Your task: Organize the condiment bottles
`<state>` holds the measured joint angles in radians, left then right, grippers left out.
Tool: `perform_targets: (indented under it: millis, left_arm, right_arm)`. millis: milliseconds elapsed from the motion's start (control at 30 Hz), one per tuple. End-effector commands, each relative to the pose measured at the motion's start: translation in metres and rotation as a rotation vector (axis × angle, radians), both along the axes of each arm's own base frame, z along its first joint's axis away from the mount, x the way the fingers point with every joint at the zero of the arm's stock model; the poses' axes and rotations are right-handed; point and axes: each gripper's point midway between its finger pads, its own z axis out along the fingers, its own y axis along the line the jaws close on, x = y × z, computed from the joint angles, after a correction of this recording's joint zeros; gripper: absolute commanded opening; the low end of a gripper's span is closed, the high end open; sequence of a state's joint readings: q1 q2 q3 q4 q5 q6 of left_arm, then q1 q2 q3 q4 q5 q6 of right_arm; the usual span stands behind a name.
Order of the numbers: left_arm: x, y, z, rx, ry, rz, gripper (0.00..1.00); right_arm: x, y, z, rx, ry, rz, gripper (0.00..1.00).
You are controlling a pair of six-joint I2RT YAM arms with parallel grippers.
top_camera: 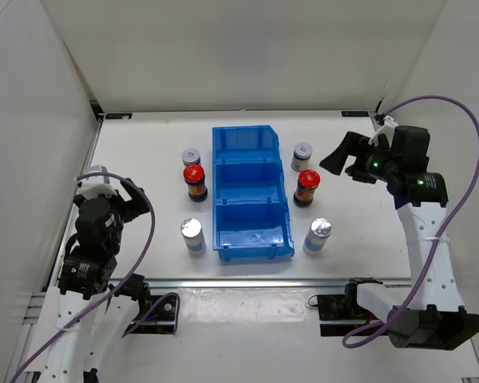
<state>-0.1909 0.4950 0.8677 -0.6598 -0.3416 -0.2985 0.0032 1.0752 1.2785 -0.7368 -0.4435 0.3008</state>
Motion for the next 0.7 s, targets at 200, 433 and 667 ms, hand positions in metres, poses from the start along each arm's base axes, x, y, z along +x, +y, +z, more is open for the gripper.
perform_targets:
  millis: [200,433,667]
  left_arm:
    - [-0.005,-0.019,-0.037,-0.045,0.115,-0.038,1.00]
    - [-0.007,-0.015,-0.040,-0.026,0.107,-0.018,1.00]
    - [-0.005,-0.030,-0.045,-0.009,0.132,-0.075,1.00]
  right_arm:
    - [0.015,-0.019,-0.017,-0.070,0.155,-0.092,1.00]
    - [0.093,-0.009,-0.048,-0.332,0.232,-0.109,1.00]
    - [0.179,0.015,-0.078,-0.513,0.232,-0.132,1.00]
